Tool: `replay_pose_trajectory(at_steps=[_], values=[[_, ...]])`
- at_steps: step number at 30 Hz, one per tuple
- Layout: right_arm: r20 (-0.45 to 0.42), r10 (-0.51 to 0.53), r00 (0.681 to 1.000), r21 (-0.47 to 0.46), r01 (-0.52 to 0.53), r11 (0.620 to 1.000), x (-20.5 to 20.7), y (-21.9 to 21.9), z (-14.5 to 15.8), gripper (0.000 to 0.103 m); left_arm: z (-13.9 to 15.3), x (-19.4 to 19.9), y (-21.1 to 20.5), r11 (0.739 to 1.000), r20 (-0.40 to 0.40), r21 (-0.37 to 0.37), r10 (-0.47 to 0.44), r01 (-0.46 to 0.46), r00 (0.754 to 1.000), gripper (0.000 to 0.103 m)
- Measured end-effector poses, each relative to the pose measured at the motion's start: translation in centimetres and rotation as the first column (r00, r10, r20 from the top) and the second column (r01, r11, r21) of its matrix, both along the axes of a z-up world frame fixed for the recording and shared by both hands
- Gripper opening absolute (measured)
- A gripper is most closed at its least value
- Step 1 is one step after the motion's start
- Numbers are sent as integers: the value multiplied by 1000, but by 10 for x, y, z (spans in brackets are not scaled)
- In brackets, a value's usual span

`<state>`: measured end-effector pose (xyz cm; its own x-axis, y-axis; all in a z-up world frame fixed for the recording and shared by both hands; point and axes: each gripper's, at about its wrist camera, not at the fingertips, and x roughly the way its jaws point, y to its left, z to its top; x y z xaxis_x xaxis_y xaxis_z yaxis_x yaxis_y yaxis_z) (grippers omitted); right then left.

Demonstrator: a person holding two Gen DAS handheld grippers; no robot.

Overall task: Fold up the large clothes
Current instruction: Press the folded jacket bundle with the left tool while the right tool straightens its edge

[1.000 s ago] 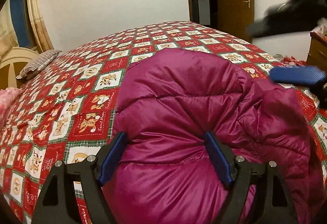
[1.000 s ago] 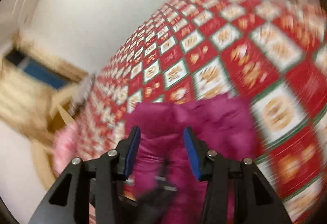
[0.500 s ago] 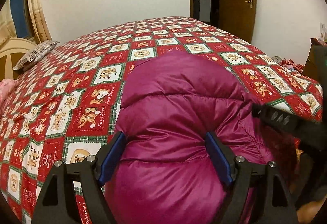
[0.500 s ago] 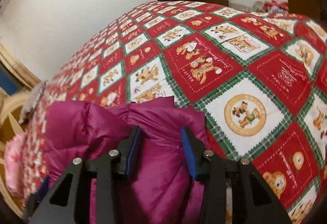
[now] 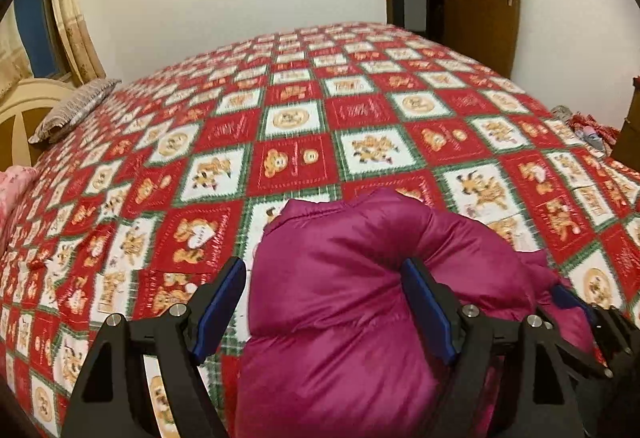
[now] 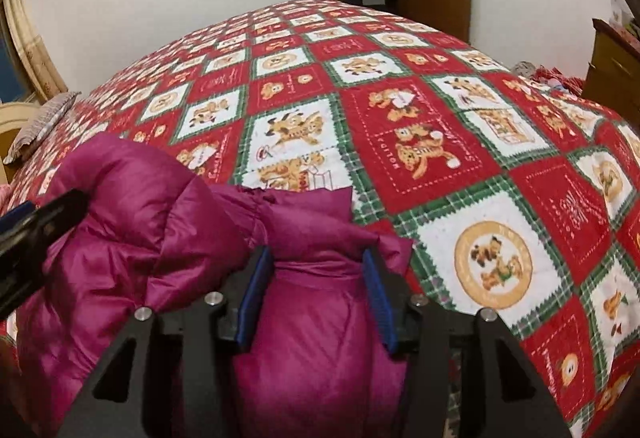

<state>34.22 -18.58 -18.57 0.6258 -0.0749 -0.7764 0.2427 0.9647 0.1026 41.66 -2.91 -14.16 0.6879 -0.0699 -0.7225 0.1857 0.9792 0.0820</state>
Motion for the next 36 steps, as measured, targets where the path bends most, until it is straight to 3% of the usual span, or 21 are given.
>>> replay_pose_trajectory(at_steps=[9, 15, 21, 25, 30, 33, 36], values=[[-19, 44, 999, -17, -45, 999, 13, 0, -3, 53, -24, 15, -3, 1000, -44, 2, 29, -29, 999, 83], [-37, 71, 997, -35, -72, 997, 22, 1, -4, 53, -36, 25, 13, 993, -105, -106, 43, -54, 994, 87], [-40, 78, 996, -37, -79, 996, 30, 0, -5, 53, -38, 26, 7, 994, -102, -82, 58, -67, 993, 88], [-33, 83, 996, 16, -82, 996, 28, -7, -3, 54, -37, 26, 13, 992, -115, -113, 44, -57, 992, 88], [24, 135, 991, 139, -137, 981, -7, -21, 23, 53, -37, 26, 28, 977, -165, -208, 3, -38, 986, 88], [74, 164, 984, 109, -171, 979, -46, -24, 48, 53, -28, 17, 37, 968, -189, -248, -27, -21, 982, 88], [117, 226, 967, 114, -239, 964, -80, -20, 67, 53, -9, -6, 44, 971, -160, -235, -74, 35, 984, 88]])
